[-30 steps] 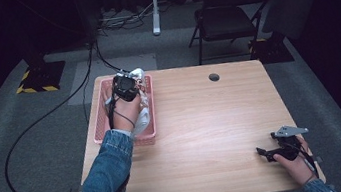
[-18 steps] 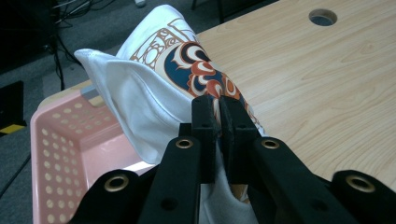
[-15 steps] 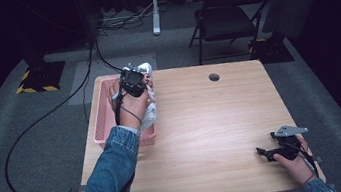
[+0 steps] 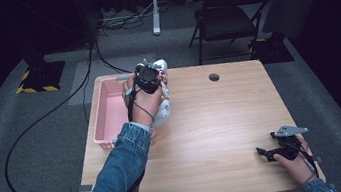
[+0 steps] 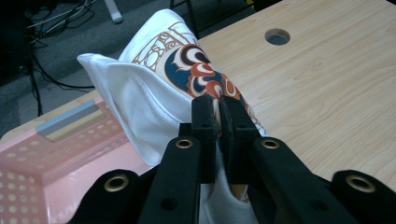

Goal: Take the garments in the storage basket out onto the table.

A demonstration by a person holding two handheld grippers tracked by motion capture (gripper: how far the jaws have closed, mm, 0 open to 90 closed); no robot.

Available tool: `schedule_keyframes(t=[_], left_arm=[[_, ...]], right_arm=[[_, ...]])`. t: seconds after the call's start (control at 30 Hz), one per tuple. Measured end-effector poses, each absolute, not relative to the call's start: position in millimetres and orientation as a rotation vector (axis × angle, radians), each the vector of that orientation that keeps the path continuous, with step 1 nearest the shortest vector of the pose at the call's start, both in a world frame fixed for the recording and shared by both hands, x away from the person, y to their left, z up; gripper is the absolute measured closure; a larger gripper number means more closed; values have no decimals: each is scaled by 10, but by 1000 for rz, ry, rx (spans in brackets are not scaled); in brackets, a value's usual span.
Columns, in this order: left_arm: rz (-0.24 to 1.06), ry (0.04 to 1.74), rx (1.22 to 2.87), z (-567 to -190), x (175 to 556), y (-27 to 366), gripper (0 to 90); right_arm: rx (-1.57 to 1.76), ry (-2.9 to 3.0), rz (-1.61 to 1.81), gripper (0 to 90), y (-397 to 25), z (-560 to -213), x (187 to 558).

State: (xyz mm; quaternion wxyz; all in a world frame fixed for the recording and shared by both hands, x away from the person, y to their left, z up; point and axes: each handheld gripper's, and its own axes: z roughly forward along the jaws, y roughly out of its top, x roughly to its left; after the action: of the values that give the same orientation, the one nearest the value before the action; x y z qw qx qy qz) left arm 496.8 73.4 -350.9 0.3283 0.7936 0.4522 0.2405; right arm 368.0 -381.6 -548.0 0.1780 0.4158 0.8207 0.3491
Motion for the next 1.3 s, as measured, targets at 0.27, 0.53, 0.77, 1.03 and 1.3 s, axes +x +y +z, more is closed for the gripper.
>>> schedule_keyframes(t=[0.27,0.53,0.77,1.03,1.3], left_arm=[[614,1154,2091,-3485,4975,590,841],[610,1131,2094,-3454,4974,473,841],[603,1116,2097,-3429,4963,380,842],[590,1092,2107,-3423,4958,248,842],[580,1069,2116,-3422,4960,107,842]], right_arm=[[1178,2321,989,48,-3815,-5480,3680],[1177,2321,989,48,-3815,-5480,3680],[1177,2321,989,48,-3815,-5480,3680],[1174,2323,990,48,-3815,-5480,3679],[1172,2325,991,48,-3814,-5480,3678]])
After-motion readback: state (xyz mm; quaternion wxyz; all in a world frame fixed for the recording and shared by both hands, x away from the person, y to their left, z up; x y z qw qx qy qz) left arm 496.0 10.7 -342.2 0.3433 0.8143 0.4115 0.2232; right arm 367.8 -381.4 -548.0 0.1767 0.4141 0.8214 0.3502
